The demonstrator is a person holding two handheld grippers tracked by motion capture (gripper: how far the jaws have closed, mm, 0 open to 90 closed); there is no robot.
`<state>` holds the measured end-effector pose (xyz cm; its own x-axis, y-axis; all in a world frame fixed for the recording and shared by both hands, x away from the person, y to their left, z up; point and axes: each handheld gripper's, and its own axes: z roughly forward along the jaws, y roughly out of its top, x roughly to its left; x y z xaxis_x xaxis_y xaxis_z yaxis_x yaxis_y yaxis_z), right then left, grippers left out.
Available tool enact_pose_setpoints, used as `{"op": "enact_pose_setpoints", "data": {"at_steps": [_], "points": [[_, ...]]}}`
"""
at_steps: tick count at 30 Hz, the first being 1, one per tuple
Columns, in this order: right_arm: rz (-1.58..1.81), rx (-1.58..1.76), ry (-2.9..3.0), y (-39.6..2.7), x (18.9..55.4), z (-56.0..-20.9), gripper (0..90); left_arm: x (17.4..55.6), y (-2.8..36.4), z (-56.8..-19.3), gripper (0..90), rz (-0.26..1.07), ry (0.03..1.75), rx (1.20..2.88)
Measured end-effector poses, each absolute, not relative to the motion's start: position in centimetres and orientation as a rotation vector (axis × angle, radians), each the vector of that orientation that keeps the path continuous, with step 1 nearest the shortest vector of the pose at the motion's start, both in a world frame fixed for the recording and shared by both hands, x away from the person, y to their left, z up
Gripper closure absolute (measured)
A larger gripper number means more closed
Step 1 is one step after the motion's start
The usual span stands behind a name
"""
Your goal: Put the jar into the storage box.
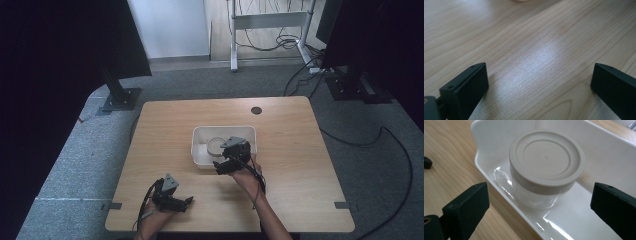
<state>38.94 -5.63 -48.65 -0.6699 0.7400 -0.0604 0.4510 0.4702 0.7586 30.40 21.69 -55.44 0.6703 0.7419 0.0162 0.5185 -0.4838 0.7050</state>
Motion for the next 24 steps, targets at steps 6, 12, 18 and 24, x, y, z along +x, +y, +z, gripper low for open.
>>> {"op": "enact_pose_setpoints", "data": {"at_steps": [6,12,18,24], "points": [[1.041,0.993,2.342,-6.1,38.4,-48.7,1.8,30.4,21.7,-55.4,1.2,0.419,0.967,2.195],[1.043,0.982,2.348,-6.5,37.9,-48.7,2.4,30.4,21.7,-55.4,1.2,0.419,0.968,2.195],[1.04,0.961,2.364,-6.9,37.4,-48.9,3.8,30.4,21.7,-55.4,1.2,0.421,0.967,2.196],[1.048,0.961,2.367,-7.7,36.9,-49.2,4.4,30.4,21.7,-55.5,1.2,0.42,0.968,2.194]]}}
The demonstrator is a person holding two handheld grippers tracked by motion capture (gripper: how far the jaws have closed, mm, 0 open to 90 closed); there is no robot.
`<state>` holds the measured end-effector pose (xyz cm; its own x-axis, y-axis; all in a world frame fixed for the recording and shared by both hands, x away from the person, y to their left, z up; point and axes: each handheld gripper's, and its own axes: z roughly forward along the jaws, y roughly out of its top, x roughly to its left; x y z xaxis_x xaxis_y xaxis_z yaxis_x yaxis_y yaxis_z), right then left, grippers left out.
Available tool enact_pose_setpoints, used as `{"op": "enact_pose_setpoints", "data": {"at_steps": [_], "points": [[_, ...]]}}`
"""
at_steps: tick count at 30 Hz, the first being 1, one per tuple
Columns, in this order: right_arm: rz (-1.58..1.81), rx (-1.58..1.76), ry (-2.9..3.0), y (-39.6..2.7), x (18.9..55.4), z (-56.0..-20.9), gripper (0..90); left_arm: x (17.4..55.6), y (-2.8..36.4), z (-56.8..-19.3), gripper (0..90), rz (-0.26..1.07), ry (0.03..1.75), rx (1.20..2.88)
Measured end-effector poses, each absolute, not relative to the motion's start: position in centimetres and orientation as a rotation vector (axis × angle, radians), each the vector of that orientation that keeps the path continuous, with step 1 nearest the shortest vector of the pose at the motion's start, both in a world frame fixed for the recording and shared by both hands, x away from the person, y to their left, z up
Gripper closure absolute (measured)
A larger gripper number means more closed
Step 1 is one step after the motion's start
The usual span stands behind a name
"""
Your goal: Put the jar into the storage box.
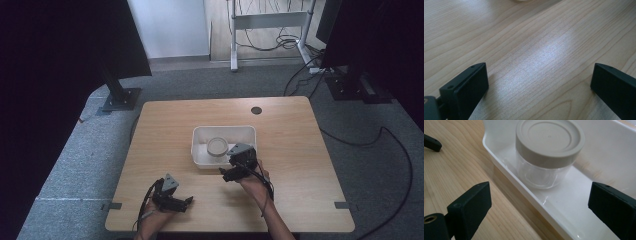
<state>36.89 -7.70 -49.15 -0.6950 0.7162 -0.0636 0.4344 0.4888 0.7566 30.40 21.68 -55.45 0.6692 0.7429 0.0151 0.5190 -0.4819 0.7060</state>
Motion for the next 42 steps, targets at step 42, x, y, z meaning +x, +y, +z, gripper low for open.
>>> {"op": "enact_pose_setpoints", "data": {"at_steps": [42], "points": [[1.015,1.065,2.309,-15.6,32.5,-51.3,1.0,30.4,21.7,-55.4,1.2,0.42,0.967,2.196]]}}
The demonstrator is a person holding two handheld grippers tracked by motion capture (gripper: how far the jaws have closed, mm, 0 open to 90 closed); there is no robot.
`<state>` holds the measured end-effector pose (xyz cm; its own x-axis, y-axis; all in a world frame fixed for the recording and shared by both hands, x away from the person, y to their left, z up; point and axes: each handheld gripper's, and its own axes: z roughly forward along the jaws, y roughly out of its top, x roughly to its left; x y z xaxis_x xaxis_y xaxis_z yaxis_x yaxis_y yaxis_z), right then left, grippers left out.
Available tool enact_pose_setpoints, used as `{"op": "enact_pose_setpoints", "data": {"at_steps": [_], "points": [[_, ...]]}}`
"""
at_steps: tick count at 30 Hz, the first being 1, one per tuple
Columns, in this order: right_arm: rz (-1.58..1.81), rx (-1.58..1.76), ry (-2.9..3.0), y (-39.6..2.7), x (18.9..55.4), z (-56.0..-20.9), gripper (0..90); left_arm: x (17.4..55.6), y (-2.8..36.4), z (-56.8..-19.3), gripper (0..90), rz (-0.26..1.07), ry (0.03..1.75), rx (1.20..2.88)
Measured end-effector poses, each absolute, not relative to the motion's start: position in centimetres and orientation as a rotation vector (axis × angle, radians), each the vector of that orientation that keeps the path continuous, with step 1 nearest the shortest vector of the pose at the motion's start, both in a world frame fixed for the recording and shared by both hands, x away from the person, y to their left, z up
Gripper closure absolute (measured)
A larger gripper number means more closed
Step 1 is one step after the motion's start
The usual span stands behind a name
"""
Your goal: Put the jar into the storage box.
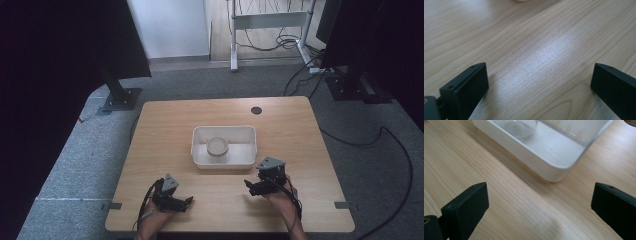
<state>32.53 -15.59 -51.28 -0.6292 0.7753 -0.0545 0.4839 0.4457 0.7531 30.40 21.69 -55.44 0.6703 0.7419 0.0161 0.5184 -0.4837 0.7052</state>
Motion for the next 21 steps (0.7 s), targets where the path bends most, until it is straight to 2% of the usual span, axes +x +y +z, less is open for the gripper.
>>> {"op": "enact_pose_setpoints", "data": {"at_steps": [21], "points": [[0.98,1.171,2.268,-18.7,29.7,-53.2,0.6,30.4,21.7,-55.4,1.3,0.42,0.967,2.197]]}}
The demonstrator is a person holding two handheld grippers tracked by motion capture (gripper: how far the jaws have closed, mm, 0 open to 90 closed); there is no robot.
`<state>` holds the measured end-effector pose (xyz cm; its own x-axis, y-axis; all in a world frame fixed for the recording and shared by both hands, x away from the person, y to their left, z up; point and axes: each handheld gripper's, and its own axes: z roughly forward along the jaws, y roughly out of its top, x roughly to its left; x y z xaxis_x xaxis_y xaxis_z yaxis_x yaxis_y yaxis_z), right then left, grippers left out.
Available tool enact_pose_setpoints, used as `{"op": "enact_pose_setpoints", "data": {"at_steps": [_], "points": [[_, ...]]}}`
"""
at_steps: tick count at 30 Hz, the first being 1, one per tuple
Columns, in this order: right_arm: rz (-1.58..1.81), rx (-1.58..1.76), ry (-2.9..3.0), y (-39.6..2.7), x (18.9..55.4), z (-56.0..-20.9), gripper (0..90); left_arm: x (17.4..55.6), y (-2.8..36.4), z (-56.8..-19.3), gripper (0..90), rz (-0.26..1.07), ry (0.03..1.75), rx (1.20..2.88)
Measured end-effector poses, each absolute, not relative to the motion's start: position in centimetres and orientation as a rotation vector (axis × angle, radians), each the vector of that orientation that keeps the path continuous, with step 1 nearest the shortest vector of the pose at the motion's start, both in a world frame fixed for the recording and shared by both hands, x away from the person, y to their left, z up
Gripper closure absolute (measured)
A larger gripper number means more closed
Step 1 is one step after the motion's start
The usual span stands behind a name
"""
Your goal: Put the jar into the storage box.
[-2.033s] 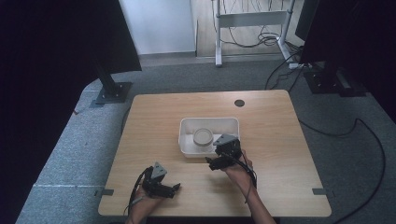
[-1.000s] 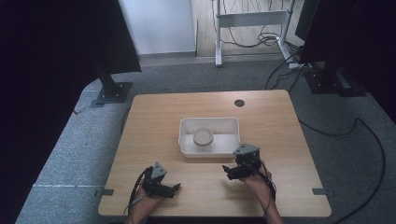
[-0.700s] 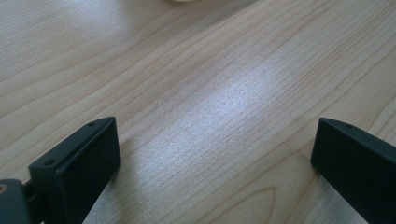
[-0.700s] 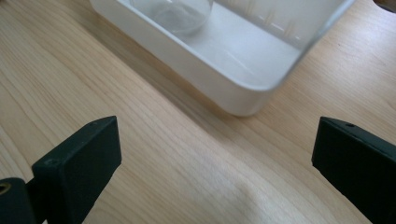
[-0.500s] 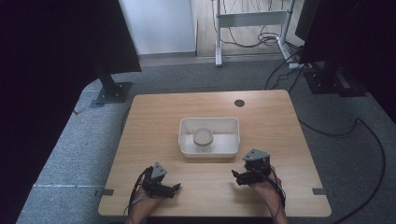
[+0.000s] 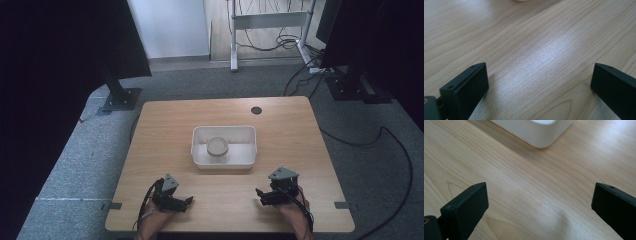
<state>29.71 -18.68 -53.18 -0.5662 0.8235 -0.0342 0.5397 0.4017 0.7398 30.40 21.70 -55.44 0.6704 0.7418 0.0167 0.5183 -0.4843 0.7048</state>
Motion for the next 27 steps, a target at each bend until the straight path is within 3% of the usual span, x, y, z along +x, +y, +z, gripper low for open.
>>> {"op": "enact_pose_setpoints", "data": {"at_steps": [27], "points": [[0.93,1.286,2.234,-21.0,26.9,-55.9,0.4,30.4,21.6,-55.5,1.3,0.422,0.974,2.191]]}}
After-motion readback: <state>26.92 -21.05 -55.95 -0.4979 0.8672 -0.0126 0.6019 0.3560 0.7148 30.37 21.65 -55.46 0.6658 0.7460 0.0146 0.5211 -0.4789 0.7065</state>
